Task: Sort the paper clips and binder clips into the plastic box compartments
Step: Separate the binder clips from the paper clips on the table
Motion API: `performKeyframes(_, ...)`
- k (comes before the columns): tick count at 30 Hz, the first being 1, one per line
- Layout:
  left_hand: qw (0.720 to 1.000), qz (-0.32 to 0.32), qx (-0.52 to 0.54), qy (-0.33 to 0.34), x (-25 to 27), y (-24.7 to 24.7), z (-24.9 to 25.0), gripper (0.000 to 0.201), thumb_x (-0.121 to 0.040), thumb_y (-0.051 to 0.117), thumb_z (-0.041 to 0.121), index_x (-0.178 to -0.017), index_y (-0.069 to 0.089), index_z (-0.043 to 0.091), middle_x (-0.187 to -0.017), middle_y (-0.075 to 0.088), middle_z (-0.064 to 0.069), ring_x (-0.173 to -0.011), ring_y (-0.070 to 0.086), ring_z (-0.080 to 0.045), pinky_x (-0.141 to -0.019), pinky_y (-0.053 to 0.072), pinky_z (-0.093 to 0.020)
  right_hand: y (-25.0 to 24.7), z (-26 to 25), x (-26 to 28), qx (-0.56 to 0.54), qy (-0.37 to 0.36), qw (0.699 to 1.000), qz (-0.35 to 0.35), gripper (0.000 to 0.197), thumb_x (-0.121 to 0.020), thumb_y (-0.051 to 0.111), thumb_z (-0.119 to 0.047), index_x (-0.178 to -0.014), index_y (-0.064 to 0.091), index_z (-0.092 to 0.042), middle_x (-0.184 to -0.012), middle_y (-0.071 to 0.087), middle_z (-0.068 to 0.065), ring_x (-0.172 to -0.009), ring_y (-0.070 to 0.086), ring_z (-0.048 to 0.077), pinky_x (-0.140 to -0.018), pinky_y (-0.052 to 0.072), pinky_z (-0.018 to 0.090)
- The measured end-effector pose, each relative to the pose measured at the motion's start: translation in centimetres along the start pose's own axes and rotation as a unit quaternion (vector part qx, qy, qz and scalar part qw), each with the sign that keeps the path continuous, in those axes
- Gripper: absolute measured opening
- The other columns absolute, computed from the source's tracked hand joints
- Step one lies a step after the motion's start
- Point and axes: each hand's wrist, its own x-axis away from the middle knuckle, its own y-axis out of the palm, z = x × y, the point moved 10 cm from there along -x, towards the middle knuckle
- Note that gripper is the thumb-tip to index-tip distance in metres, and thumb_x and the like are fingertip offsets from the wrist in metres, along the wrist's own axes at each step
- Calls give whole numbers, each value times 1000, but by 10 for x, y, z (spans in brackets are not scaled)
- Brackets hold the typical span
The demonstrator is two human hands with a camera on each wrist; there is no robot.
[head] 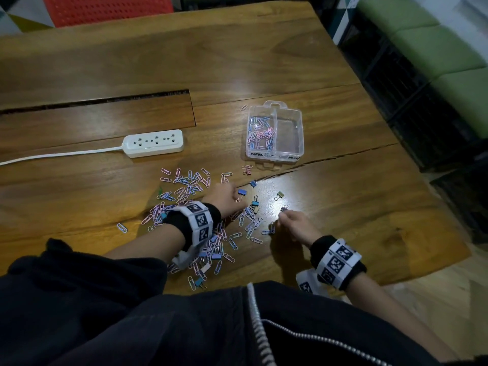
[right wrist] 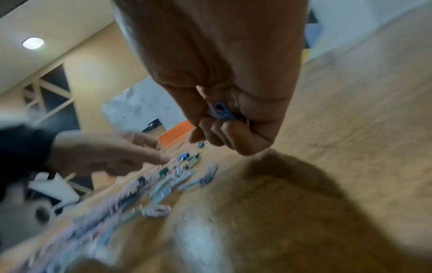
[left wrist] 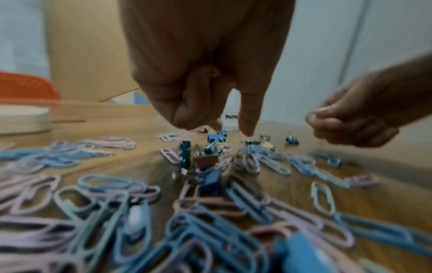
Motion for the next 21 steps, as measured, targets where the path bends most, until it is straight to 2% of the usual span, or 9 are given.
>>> performKeyframes(2,998,15,-66,3,-1,1,-2,38,-82,63,39,-103,56,8,-101,62,-8,-93,59,-23,-82,52,-35,7,-3,0,106,-41,994,9,15,-97,37,-19,-85,45,-13,-76,48,-1,-78,46,17,-60,32,23)
performKeyframes(4,995,22,-96,-4,-3,0,-5,41,-85,60,37,-109,56,5,-108,63,-11,-101,59,-26,-86,52,-38,14,-6,4,179,-58,982,2,8,-95,43,-22,-97,46,-15,-81,51,-3,-82,48,17,-61,34,22)
performKeyframes(7,992,24,-125,4,-3,0,0,22,-89,53,22,-98,61,3,-97,64,-13,-90,60,-26,-79,53,-35,20,-15,7,264,-79,961,-5,25,-88,55,-22,-111,47,-15,-89,48,-6,-85,47,13,-72,35,23)
performKeyframes(10,991,16,-133,26,-3,1,5,12,-87,52,18,-86,59,8,-87,62,-7,-83,59,-22,-78,54,-34,22,-22,4,277,-87,957,-10,19,-88,54,-19,-106,50,-14,-94,51,-3,-86,47,13,-71,34,21)
performKeyframes(12,996,8,-72,46,-3,2,7,14,-86,54,19,-73,50,16,-75,55,0,-73,53,-17,-70,50,-29,23,-24,-2,284,-82,955,-8,11,-90,51,-18,-100,53,-14,-98,56,1,-85,47,13,-71,35,22)
performKeyframes(14,997,-11,57,57,-3,4,6,26,-87,51,15,-63,42,19,-64,47,4,-61,45,-12,-59,43,-23,25,-25,-9,294,-81,952,-9,5,-90,50,-18,-93,52,-14,-98,54,4,-87,47,15,-75,35,24)
performKeyframes(16,963,-66,257,38,1,10,3,31,-90,43,9,-60,42,17,-54,49,7,-47,41,-7,-45,36,-17,30,-27,-13,317,-91,944,-9,6,-91,49,-18,-88,48,-13,-93,44,2,-90,44,16,-78,32,22)
performKeyframes(18,894,-112,433,18,7,12,5,30,-88,38,6,-59,43,13,-42,53,4,-32,36,-3,-33,27,-13,32,-29,-14,305,-104,947,-3,8,-91,49,-16,-85,46,-12,-93,39,1,-89,39,14,-79,30,21)
performKeyframes(21,822,-127,555,5,13,9,7,11,-70,42,12,-59,41,12,-42,56,1,-28,36,-5,-31,26,-6,22,-24,-13,184,-85,979,21,11,-90,51,-12,-81,45,-12,-89,47,3,-86,44,16,-74,34,22)
